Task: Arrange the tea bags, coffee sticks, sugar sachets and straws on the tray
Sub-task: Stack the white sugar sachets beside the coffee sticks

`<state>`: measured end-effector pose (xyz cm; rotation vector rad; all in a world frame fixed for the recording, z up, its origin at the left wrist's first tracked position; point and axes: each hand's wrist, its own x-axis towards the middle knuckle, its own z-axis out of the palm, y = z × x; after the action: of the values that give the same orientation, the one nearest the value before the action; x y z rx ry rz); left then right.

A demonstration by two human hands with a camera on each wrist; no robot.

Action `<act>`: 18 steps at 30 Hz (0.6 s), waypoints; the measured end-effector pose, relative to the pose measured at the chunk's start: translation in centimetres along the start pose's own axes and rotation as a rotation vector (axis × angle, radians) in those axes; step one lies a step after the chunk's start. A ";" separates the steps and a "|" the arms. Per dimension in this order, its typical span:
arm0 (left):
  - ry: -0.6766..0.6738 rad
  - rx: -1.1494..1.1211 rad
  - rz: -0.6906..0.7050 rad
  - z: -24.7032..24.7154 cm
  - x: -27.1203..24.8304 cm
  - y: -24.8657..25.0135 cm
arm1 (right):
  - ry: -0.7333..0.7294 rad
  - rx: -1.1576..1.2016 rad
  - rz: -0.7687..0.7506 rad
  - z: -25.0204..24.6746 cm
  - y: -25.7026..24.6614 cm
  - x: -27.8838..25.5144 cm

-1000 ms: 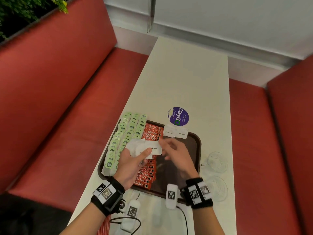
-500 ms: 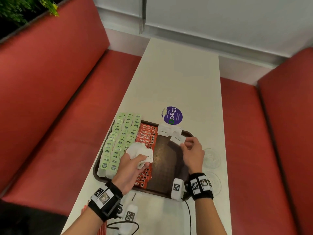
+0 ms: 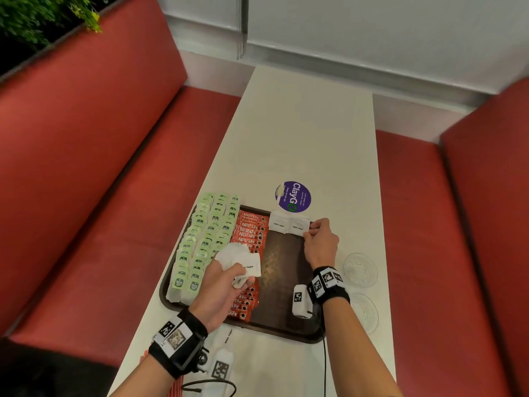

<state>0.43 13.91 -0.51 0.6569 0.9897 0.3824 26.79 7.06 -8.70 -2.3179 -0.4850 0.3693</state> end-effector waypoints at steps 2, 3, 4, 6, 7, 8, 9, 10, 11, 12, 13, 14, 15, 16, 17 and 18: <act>0.004 -0.001 0.000 0.1 0.0 0.0 | 0.011 -0.020 -0.026 0.2 0.2 0.0; 0.004 -0.001 0.003 0.2 0.0 0.0 | 0.015 -0.026 -0.032 0.3 0.2 0.0; 0.004 -0.002 0.004 0.3 0.0 0.1 | 0.018 -0.033 -0.034 0.4 0.2 0.0; 0.001 -0.008 0.006 0.4 0.0 0.2 | 0.023 -0.040 -0.040 0.4 0.2 0.0; 0.002 -0.012 0.005 0.4 0.0 0.2 | 0.025 -0.040 -0.042 0.4 0.2 -0.1; 0.002 -0.017 0.005 0.4 0.0 0.2 | 0.024 -0.041 -0.041 0.5 0.1 0.0; 0.001 -0.020 0.005 0.4 0.0 0.3 | 0.022 -0.048 -0.039 0.5 0.1 0.0; -0.001 -0.020 0.008 0.5 0.0 0.3 | 0.017 -0.055 -0.037 0.5 0.0 -0.1; -0.001 -0.020 0.010 0.4 0.0 0.3 | 0.014 -0.065 -0.034 0.6 0.0 -0.1; -0.002 -0.020 0.012 0.5 0.0 0.3 | 0.012 -0.075 -0.033 0.7 0.0 -0.2; -0.003 -0.020 0.013 0.5 0.0 0.3 | 0.009 -0.085 -0.034 0.8 0.1 -0.2; -0.006 -0.022 0.014 0.6 0.0 0.4 | 0.005 -0.093 -0.035 1.0 0.2 -0.2; -0.010 -0.026 0.015 0.6 0.0 0.4 | 0.004 -0.098 -0.039 1.1 0.3 -0.1; -0.016 -0.031 0.019 0.6 0.0 0.4 | 0.001 -0.102 -0.035 1.2 0.4 -0.1; -0.024 -0.035 0.026 0.7 0.1 0.5 | 0.001 -0.104 -0.035 1.3 0.5 -0.1; -0.033 -0.035 0.035 0.7 0.1 0.6 | 0.001 -0.106 -0.031 1.3 0.5 -0.2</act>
<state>1.08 14.14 0.11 0.6478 0.9386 0.4177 26.23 7.42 -9.93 -2.4100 -0.5510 0.3351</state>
